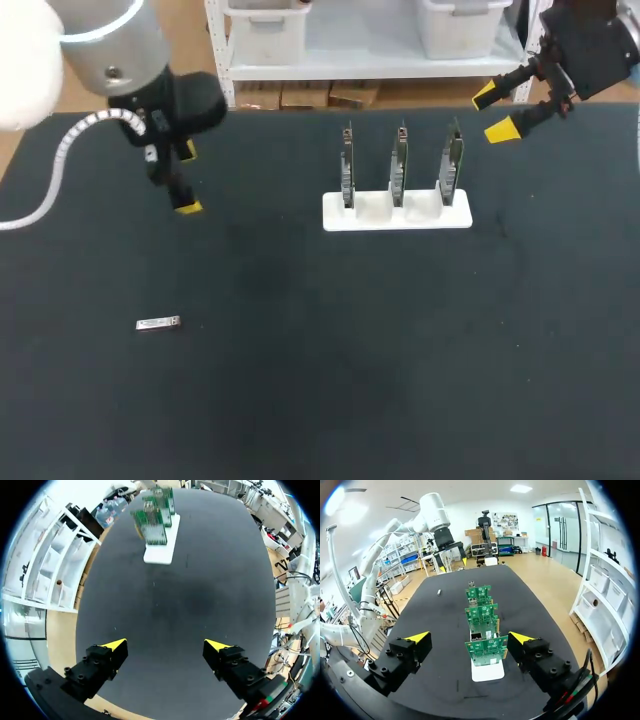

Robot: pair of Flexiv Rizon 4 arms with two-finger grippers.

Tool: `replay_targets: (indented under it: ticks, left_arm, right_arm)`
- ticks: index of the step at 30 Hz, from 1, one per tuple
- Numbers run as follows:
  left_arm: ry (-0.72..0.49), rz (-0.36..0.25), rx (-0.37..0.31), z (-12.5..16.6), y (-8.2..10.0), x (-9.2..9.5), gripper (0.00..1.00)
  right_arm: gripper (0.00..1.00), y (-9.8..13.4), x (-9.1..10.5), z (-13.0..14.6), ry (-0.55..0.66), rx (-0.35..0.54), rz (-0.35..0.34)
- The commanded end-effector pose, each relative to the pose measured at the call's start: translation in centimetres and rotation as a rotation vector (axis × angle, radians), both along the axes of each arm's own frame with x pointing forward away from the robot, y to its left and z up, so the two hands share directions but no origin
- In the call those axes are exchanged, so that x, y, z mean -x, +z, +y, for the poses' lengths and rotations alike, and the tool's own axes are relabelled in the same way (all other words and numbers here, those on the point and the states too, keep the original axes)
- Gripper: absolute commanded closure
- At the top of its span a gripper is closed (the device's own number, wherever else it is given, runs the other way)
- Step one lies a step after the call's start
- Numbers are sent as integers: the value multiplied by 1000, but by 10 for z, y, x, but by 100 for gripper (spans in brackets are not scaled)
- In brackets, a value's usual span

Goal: Pick up the optical module with the left hand, and insert it into the network port with the right hand.

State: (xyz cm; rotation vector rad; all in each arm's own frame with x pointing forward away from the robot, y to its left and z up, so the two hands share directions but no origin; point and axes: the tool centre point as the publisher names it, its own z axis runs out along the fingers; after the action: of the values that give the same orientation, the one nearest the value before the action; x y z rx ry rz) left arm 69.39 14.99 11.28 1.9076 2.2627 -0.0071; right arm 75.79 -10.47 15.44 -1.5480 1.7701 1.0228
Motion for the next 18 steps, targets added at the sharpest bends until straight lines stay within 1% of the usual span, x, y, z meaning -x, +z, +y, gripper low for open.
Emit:
replay_targets:
  ticks: [1, 5, 9, 11, 14, 15, 16, 18]
  left_arm:
    - [-42, -8, 25, 23, -6, 19, 0]
    - [-23, 6, 43, 40, -9, 33, 0]
    - [-4, 22, 24, 51, -20, 46, 0]
    - [20, 46, 5, 57, -26, 50, 0]
    - [49, 62, -7, 62, -34, 50, 0]
    - [49, 58, -7, 61, -34, 47, 0]
    - [55, 38, -11, 59, -32, 44, 0]
    - [55, 38, -11, 59, -32, 44, 0]
  right_arm:
    - [0, 0, 0, 0, -1, 0, -1]
    - [0, 0, 0, 0, -1, 0, -1]
    - [0, 0, 0, 0, -1, 0, -1]
    - [0, 0, 0, 0, -1, 0, -1]
    - [0, 0, 0, 0, -1, 0, -1]
    - [0, 0, 0, 0, -1, 0, -1]
    - [0, 0, 0, 0, -1, 0, -1]
    - [0, 0, 0, 0, -1, 0, -1]
